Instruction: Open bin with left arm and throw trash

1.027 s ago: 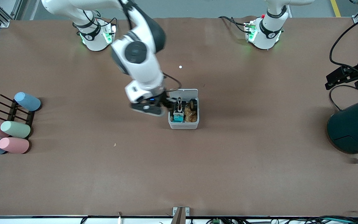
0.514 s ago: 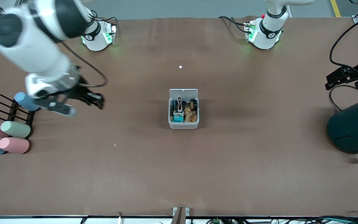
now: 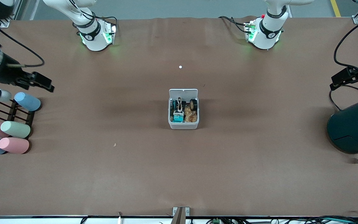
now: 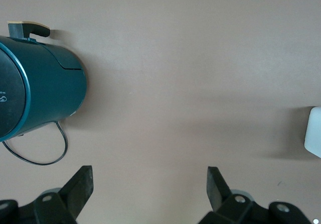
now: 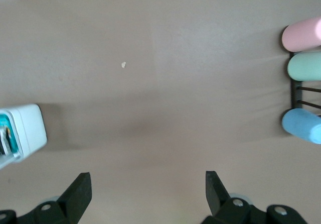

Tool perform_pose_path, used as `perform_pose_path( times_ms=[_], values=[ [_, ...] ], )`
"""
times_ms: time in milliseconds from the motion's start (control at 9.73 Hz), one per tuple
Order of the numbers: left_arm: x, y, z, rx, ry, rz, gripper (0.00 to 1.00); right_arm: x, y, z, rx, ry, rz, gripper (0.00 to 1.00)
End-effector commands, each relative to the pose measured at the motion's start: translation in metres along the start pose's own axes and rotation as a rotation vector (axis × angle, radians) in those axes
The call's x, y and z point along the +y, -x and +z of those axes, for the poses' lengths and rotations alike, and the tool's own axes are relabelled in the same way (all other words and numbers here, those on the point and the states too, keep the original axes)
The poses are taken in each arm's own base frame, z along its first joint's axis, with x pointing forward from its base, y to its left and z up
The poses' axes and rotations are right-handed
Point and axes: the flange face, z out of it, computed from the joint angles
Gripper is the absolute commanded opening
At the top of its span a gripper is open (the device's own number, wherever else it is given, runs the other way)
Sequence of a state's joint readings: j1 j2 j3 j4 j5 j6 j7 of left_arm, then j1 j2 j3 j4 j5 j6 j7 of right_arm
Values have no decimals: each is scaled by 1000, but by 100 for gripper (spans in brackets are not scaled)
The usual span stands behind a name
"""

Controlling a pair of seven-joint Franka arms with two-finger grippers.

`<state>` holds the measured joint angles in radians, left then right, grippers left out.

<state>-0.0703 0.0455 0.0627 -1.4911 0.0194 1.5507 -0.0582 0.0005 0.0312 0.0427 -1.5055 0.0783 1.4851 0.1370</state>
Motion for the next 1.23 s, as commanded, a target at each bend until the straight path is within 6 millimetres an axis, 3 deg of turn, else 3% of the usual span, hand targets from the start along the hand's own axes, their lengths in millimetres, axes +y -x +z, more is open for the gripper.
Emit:
perform_pose_path(
  times_ms=[0, 1130],
  values=[
    [-1, -1, -4, -5, 8, 12, 100, 32, 21, -18, 13, 1, -77, 100],
    [-1, -2, -4, -5, 2, 11, 100, 55, 21, -24, 48, 76, -92, 100]
  ],
)
